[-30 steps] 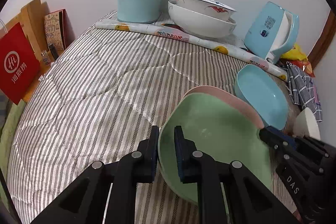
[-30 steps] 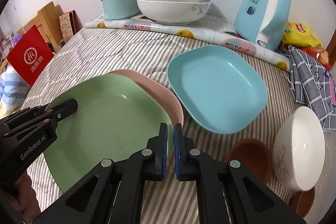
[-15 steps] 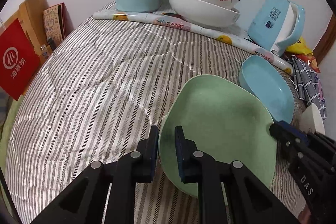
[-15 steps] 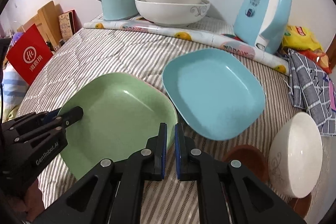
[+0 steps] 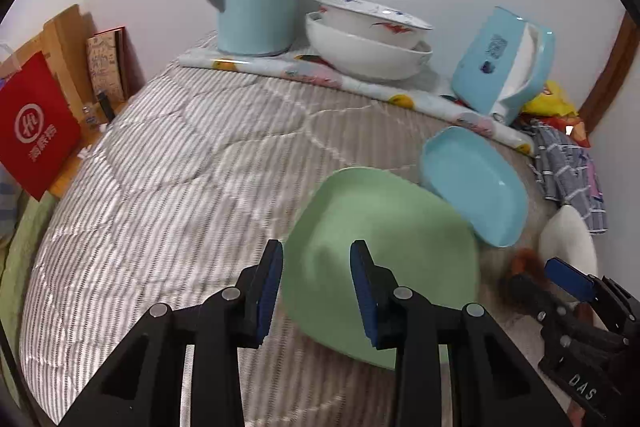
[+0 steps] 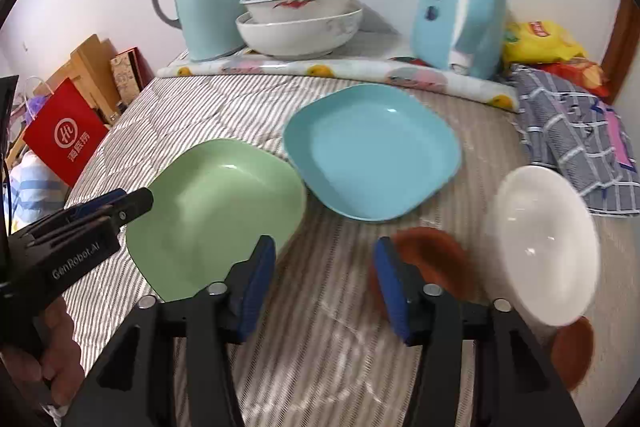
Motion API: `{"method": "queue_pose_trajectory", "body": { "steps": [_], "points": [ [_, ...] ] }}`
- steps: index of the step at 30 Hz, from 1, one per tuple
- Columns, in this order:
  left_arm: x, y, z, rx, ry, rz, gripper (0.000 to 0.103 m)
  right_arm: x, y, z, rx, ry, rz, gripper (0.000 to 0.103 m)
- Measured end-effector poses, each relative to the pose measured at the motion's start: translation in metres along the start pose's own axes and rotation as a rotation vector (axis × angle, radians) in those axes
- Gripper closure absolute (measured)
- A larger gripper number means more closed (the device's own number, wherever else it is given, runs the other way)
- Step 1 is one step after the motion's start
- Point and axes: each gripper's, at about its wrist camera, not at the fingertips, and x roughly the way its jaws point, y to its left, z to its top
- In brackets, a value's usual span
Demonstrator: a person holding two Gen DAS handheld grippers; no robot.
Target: Organize plates and bowls
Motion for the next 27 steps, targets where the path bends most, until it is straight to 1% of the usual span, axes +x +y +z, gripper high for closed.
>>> {"method": "queue_pose_trajectory", "body": {
  "steps": [1,2,4,7,9,12,15,18,19,21,23,27],
  "points": [
    [-0.002,-0.004,0.001,0.003,0.0,-0.015,0.07,-0.005,-0.003,0.0,0.001,-0.014,-0.01,0.036],
    [-0.006,-0.009,0.002,0.005,-0.006,-0.021,0.07,-0.009,-0.006,-0.001,0.003,-0.028,-0.02,0.035],
    [-0.011,-0.018,0.004,0.019,-0.021,-0.023,0.07,-0.02,-0.014,0.0,0.007,-0.059,-0.048,0.031],
    [-0.018,-0.032,0.009,0.05,-0.037,-0.03,0.07,-0.032,-0.023,-0.001,0.014,-0.1,-0.081,0.031],
    [-0.023,-0.04,0.011,0.064,-0.046,-0.033,0.07,-0.036,-0.028,-0.001,0.015,-0.106,-0.106,0.031],
    [-0.029,-0.05,0.013,0.08,-0.071,-0.032,0.07,-0.041,-0.04,-0.005,0.039,-0.115,-0.093,0.031],
    [-0.034,-0.057,0.014,0.097,-0.108,-0.011,0.07,-0.044,-0.049,-0.01,0.04,-0.128,-0.059,0.031],
    [-0.036,-0.061,0.016,0.1,-0.134,-0.015,0.07,-0.043,-0.053,-0.009,0.042,-0.1,-0.074,0.03],
    [-0.036,-0.062,0.017,0.098,-0.135,-0.02,0.07,-0.042,-0.054,-0.009,0.04,-0.09,-0.068,0.028],
    [-0.036,-0.064,0.019,0.101,-0.134,-0.026,0.07,-0.042,-0.057,-0.007,0.051,-0.082,-0.05,0.027],
    [-0.037,-0.068,0.021,0.114,-0.129,-0.03,0.07,-0.044,-0.06,-0.003,0.073,-0.102,-0.027,0.027],
    [-0.033,-0.075,0.027,0.142,-0.097,-0.041,0.07,-0.046,-0.063,0.003,0.089,-0.13,-0.037,0.027]
  ]
}}
